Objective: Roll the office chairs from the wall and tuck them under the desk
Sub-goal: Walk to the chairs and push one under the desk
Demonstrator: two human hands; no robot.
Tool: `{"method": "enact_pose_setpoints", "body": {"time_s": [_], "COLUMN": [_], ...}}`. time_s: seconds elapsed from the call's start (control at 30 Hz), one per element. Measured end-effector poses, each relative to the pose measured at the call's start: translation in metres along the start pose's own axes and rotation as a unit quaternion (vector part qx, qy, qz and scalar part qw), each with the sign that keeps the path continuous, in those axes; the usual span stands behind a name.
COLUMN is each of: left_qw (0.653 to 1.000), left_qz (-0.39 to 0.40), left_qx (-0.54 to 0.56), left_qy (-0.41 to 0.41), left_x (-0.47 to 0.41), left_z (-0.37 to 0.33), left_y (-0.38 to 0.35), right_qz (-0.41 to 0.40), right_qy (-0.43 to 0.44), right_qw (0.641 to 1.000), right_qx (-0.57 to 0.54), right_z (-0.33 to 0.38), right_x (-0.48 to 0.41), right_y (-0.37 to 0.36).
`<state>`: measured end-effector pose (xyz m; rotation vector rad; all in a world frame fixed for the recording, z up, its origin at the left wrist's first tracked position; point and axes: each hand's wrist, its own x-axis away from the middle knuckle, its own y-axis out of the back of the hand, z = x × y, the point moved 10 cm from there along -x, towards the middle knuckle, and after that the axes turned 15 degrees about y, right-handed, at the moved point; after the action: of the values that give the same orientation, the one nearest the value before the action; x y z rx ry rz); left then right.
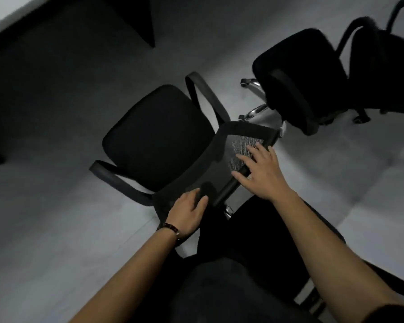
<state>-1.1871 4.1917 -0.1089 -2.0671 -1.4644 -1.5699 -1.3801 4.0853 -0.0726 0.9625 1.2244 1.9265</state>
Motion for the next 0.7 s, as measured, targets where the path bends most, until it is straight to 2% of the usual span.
{"method": "enact_pose_setpoints", "body": {"time_s": [0.07,0.23,0.37,0.6,0.7], "left_qw": [0.999,0.993,0.991,0.99,0.988], "left_qz": [-0.002,-0.036,-0.042,-0.042,-0.069], "left_qx": [-0.009,-0.045,-0.047,-0.039,-0.055], "left_qy": [0.047,0.1,0.115,0.131,0.125], "left_x": [-0.012,-0.03,-0.033,-0.034,-0.032], "left_z": [0.005,0.006,0.01,0.013,0.014], "left_y": [-0.016,-0.038,-0.041,-0.025,-0.005], "right_qz": [0.031,0.005,-0.02,-0.016,0.003], "right_qy": [0.041,0.093,0.113,0.143,0.147], "right_qw": [0.999,0.996,0.993,0.989,0.988], "right_qx": [0.011,0.014,0.016,0.035,0.039], "right_z": [-0.011,-0.021,-0.016,-0.005,0.003], "right_x": [-0.015,-0.03,-0.034,-0.053,-0.079], "right_y": [-0.016,-0.015,-0.013,-0.008,-0.001]}}
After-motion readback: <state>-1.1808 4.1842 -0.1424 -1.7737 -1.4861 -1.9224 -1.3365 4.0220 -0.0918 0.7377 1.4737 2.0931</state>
